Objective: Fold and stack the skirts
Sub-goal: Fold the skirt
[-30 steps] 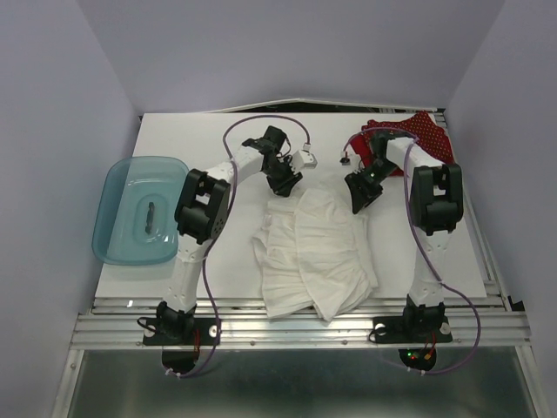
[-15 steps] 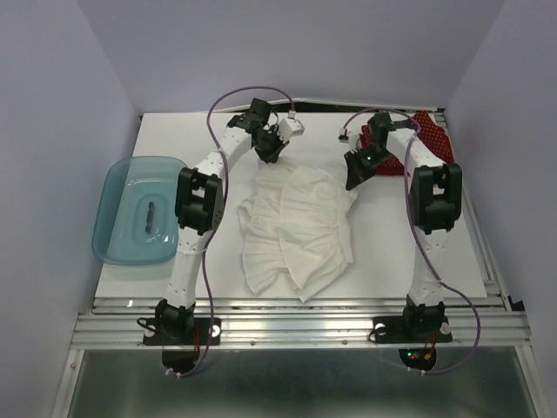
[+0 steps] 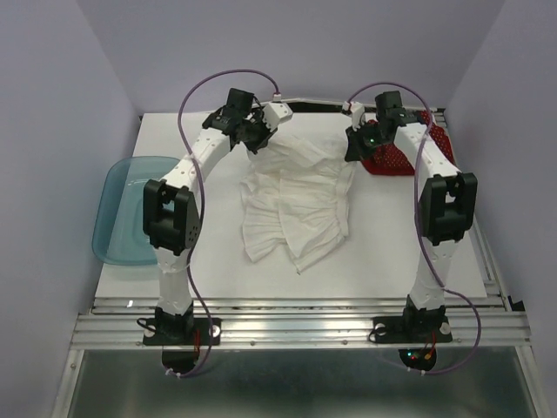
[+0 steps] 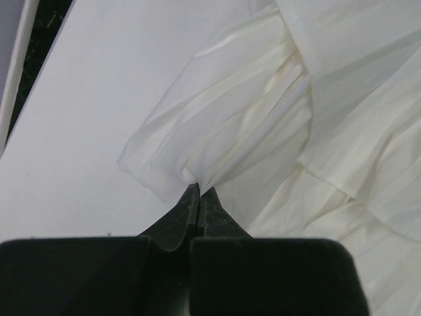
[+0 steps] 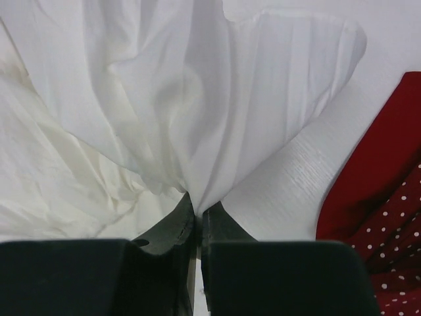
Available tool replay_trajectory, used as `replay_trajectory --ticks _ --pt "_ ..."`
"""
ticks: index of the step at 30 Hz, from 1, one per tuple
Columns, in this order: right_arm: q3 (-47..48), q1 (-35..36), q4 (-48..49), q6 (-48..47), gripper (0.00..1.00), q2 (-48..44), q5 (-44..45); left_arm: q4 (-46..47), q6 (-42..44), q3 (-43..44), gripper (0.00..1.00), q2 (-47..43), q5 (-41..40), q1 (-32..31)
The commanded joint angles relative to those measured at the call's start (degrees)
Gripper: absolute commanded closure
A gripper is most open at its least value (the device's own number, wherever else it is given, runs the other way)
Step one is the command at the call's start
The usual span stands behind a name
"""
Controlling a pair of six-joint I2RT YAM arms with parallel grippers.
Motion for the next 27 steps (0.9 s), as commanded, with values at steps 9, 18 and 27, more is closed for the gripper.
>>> replay_trajectory --ticks 9,18,27 --pt "-27.5 10.1 17.7 -11.6 0.99 -20.5 7.8 7.0 7.2 -23.0 1.00 -20.5 -0.4 0.5" --pt "-40.8 15.2 24.3 -15.6 0.99 -27.3 12.1 17.5 11.5 -48.3 1.00 -35.4 -1.7 -1.7" --pt "-48.7 18.9 26.2 -17.2 0.68 -31.9 14.3 25.0 13.5 -65.9 0.86 -43.6 -7.6 -9.1"
